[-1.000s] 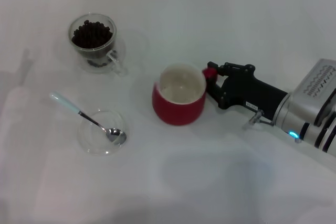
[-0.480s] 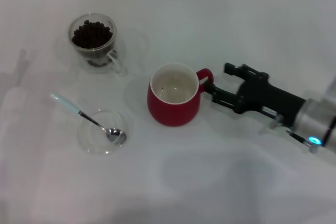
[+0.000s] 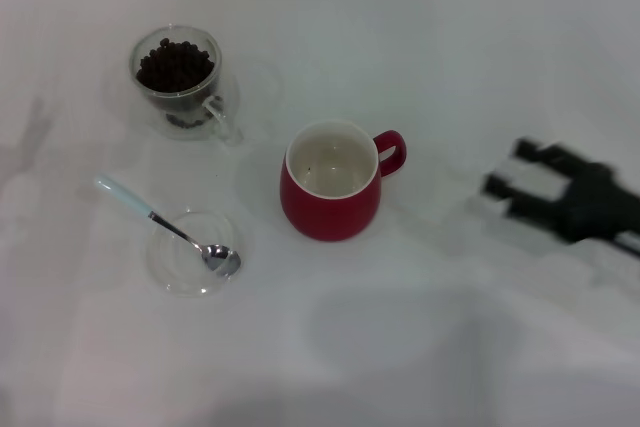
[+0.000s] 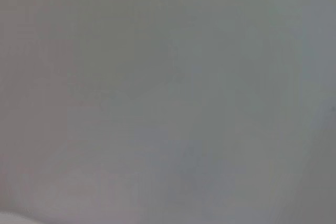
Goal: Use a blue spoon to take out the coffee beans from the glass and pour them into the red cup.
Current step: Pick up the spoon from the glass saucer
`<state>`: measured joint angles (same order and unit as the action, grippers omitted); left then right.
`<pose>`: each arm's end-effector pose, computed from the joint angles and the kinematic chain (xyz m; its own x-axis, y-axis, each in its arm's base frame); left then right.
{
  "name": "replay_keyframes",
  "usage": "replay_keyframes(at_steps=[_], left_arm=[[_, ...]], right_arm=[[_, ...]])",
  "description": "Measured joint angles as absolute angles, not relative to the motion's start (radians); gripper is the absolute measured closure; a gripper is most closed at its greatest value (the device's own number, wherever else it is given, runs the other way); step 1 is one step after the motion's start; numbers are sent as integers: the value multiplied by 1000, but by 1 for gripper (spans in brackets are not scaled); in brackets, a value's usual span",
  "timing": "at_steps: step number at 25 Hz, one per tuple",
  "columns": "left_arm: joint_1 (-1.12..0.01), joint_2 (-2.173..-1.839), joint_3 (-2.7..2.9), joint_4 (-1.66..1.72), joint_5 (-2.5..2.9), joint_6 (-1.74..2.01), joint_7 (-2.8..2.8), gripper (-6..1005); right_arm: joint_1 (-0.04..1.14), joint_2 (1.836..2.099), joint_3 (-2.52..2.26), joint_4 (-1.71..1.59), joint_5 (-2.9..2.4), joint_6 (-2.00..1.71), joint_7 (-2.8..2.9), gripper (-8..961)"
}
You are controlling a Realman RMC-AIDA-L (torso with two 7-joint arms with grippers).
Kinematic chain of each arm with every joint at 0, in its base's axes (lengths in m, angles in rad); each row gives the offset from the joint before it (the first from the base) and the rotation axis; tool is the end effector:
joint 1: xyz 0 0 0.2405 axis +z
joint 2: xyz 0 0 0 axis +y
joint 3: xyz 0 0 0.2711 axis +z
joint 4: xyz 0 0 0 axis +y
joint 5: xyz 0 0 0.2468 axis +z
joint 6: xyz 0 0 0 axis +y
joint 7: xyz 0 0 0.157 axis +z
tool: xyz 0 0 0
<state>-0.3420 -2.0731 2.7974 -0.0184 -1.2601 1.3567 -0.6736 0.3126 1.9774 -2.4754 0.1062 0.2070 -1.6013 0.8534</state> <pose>-0.4096 0.3067 -0.0165 0.4098 0.0132 0.9121 0.9028 -0.1490 -0.4034 0.3994 0.2383 -0.0418 0.5435 -0.3628 -0.7570 -0.7313 -0.6473 -0.2149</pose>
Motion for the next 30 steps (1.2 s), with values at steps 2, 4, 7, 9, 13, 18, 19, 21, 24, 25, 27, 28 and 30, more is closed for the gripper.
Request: replay_keyframes(at_steps=[2,4,7,9,13,18,19,21,24,25,27,28,30], left_arm=[[-331,-2070,2801,-21,-1255,1359,-746,113],[-319,-2068,2804,-44,-1231,1363,-872,113],[-303,-2068,2804,-107,-1164,1366,-1144,113],[-297,-2066,2804,-154,-1085,1367,-1345,113],[-281,-2039,2804,-187,-914,1368,-1589,113],[-280,-2029,2804,-186,-799,1393,-1629,113],[-283,-2030,2806,-186,-787,1404,-1626,113],[-293,-2028,2821,-188,-765,1415,-1625,113],[-324,-2024,2844,-189,-712,1415,-1631,112],[-335,-2024,2845,-192,-689,1414,-1632,112],[-347,-2024,2845,-195,-669,1412,-1633,113],[-362,-2023,2845,-199,-646,1408,-1635,113],[-392,-2021,2846,-201,-594,1385,-1645,114]], right_arm=[[284,1968,-2429,124,269,-1668,838,86],[253,1970,-2357,122,356,-1706,788,86],[223,1998,-2242,88,472,-1723,645,88],[210,2009,-2186,28,508,-1703,543,88],[231,2007,-2145,-54,515,-1642,469,88],[306,2005,-2146,-55,512,-1546,457,87],[317,2006,-2148,-55,510,-1525,455,87],[338,2007,-2153,-60,509,-1485,452,87],[347,2007,-2154,-63,508,-1462,450,88],[347,2008,-2154,-64,508,-1462,450,88],[347,2008,-2154,-64,508,-1462,450,87],[346,2008,-2154,-64,508,-1462,450,87],[343,2008,-2154,-64,508,-1462,450,87]])
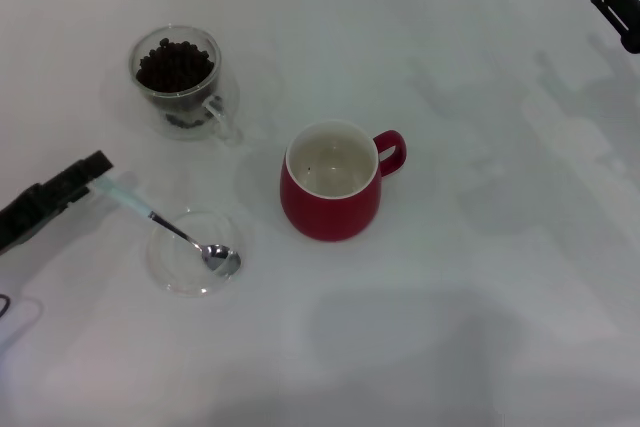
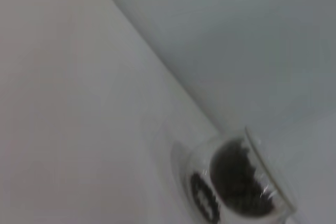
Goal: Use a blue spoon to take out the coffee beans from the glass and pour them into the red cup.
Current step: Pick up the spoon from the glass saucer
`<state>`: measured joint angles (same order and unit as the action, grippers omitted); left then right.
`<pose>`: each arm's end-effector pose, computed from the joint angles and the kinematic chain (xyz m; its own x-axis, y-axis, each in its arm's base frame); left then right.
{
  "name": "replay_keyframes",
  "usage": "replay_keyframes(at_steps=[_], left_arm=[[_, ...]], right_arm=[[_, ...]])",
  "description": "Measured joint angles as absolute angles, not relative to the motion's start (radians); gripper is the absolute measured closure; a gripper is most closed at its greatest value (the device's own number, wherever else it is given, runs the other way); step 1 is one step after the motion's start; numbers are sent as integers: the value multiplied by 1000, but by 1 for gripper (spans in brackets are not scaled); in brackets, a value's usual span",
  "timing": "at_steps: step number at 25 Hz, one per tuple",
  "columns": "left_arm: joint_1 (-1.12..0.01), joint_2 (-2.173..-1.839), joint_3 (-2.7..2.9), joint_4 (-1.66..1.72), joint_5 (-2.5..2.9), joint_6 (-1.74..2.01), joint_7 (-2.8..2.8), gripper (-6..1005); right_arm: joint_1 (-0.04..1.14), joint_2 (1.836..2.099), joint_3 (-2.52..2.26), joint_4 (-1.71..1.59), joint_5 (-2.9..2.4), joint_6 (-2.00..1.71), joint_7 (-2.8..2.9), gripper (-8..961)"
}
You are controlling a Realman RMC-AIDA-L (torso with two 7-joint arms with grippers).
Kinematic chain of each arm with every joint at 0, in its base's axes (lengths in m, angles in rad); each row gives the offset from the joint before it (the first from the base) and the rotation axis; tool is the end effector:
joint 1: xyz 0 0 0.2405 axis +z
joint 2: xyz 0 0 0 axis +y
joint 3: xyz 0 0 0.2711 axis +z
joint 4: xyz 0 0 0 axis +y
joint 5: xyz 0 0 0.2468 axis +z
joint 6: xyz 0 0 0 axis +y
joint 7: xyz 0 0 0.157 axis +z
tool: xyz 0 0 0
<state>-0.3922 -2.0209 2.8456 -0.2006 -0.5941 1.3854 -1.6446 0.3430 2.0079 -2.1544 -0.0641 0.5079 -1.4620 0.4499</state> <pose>-0.4152 0.2834 -0.0440 -0.0453 0.6856 0.7266 0.9724 -0.1364 0.1894 0.3831 0.3168 -0.0010 0.6007 0.1266 -0.7894 -0.7322 -0.3092 -0.6068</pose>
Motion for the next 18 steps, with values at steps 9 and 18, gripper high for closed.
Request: replay_keyframes(at_steps=[9,18], left_arm=[[-468,-2020,2845,-201,-475,1336,-1649,125],[-471,-2021,2846,-203,-473,1320,-1630,306]], right_arm=[[339,2008,-2154,-63,508,-1460,450,88],[339,2008,-2147,-58,511,-1452,455,88]])
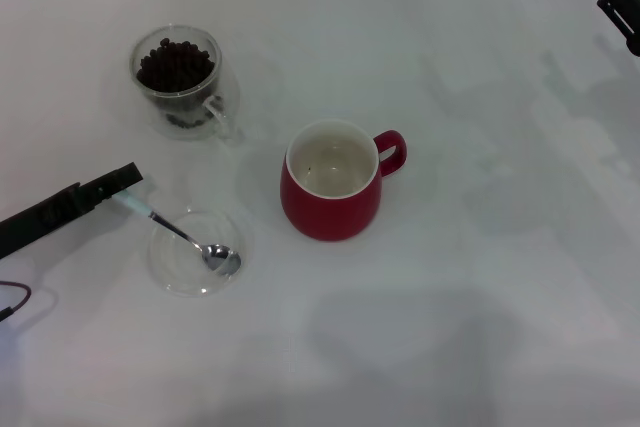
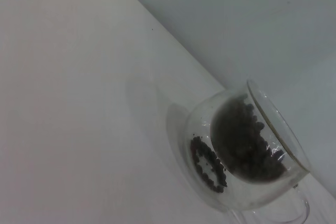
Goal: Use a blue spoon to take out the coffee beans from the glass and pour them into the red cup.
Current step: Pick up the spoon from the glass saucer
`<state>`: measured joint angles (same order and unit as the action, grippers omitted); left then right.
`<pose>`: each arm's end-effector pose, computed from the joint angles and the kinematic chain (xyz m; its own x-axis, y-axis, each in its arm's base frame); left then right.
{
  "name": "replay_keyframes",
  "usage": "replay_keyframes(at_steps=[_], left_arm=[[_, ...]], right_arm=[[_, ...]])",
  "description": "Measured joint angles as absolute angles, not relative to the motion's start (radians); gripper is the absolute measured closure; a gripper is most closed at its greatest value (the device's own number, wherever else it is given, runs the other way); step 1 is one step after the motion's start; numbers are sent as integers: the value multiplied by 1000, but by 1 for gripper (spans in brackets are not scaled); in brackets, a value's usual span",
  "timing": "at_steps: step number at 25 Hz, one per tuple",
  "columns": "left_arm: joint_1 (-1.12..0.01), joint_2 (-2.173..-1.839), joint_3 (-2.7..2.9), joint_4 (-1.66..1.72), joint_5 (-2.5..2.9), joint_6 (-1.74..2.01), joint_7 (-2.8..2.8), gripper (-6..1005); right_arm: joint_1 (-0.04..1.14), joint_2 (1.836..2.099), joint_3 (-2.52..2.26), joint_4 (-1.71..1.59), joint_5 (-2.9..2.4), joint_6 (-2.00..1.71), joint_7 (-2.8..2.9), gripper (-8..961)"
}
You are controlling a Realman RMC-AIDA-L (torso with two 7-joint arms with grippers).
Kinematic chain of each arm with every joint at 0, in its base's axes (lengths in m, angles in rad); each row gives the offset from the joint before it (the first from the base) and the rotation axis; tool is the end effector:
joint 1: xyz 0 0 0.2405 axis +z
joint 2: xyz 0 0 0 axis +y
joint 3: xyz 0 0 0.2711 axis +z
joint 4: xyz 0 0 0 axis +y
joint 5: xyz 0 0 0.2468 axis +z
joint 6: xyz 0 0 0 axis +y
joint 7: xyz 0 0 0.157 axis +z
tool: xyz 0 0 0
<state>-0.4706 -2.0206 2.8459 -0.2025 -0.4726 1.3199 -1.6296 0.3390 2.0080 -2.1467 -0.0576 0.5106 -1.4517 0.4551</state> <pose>-0.4041 0.3045 -0.0575 0.0777 0.7539 0.6524 0.9753 -0.1932 0.1071 0.3881 0.3152 0.0002 0.6019 0.1144 -0.7903 -0.7403 -0.2910 -0.6060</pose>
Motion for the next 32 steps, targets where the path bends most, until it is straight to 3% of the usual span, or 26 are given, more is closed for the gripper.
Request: replay_keyframes(at_steps=[7,9,21,32], left_arm=[[-481,-2018,2846,-203,-466,1326,-1620,594],[-483,-2017,2845,-203,-465,1327,-1618,824],[-485,-2014,2846,-202,-472,1344,-1615,969],[-460,-2015,2844,-210,-546,1367,-1545,957]], right_arm=[[341,2008,-2145,-64,511,-1440,452,87],[340,2008,-2145,-64,510,-1439,452,87],[339,2008,-2148,-64,509,-1437,453,87],[339,2009,-2145,-64,512,-1424,458,88]])
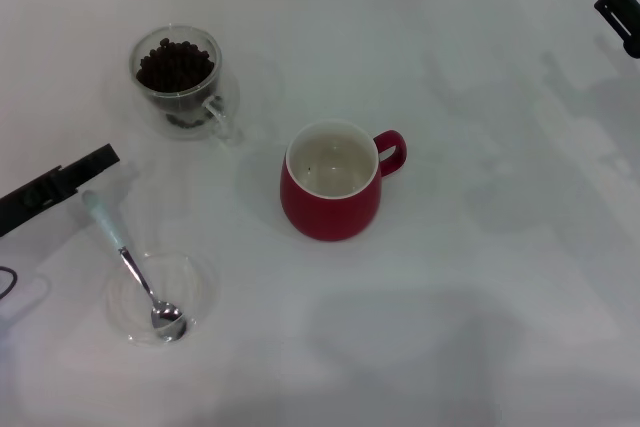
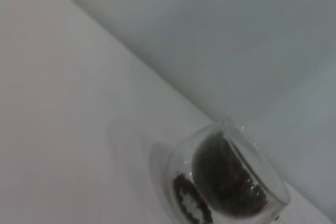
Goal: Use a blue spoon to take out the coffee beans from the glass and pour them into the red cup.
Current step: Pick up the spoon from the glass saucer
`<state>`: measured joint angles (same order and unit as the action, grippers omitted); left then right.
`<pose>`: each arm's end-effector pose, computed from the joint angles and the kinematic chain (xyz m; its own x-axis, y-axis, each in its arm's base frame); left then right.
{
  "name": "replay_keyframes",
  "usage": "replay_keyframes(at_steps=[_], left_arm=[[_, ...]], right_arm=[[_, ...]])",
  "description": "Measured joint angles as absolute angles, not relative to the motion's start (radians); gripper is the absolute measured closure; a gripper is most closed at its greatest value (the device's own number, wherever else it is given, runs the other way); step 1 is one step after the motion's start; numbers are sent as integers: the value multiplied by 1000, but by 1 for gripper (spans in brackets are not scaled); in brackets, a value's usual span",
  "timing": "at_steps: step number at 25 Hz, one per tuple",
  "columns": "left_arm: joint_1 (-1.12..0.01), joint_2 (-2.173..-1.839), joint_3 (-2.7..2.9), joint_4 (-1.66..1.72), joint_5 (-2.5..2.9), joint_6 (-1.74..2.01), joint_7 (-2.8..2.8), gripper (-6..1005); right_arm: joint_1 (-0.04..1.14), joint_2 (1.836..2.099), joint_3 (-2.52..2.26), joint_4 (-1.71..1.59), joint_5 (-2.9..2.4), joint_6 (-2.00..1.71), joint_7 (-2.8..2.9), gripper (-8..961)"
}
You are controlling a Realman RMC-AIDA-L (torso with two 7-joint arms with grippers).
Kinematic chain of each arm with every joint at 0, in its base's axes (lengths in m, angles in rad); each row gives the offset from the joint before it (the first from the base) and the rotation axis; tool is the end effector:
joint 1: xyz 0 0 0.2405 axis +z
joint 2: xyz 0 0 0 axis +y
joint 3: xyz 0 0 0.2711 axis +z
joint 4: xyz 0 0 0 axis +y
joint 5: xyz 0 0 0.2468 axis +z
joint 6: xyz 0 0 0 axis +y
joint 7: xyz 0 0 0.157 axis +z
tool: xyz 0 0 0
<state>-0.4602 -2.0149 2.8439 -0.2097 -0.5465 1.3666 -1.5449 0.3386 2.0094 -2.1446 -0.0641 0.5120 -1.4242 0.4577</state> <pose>-0.4019 0.3076 -0.0445 0.1255 0.6888 0.7140 0.9616 -0.2614 0.0832 0.3902 0.3169 -0.0023 0.6016 0.0947 -0.7931 -0.7485 -0.2799 -0.6012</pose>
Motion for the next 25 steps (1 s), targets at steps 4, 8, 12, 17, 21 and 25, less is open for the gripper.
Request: replay_keyframes(at_steps=[4,8,12,17,21,25], left_arm=[[-445,-2015,2844,-212,-567,1400,-1503,811],[-425,-2015,2845,-225,-561,1421,-1501,530],[-400,-2008,2846,-238,-557,1438,-1535,453],[-383,-1990,2845,-239,-522,1448,-1586,357],[-391,-1981,2845,-239,-480,1474,-1601,244],[-400,-1973,2846,-239,-453,1490,-1632,133]], right_arm=[[338,2010,-2144,-65,512,-1422,459,87],[337,2010,-2144,-66,512,-1421,462,88],[339,2010,-2144,-74,512,-1412,463,88],[345,2010,-2144,-89,513,-1374,463,88],[355,2010,-2144,-101,515,-1336,463,88],[363,2010,-2144,-110,516,-1308,463,88]])
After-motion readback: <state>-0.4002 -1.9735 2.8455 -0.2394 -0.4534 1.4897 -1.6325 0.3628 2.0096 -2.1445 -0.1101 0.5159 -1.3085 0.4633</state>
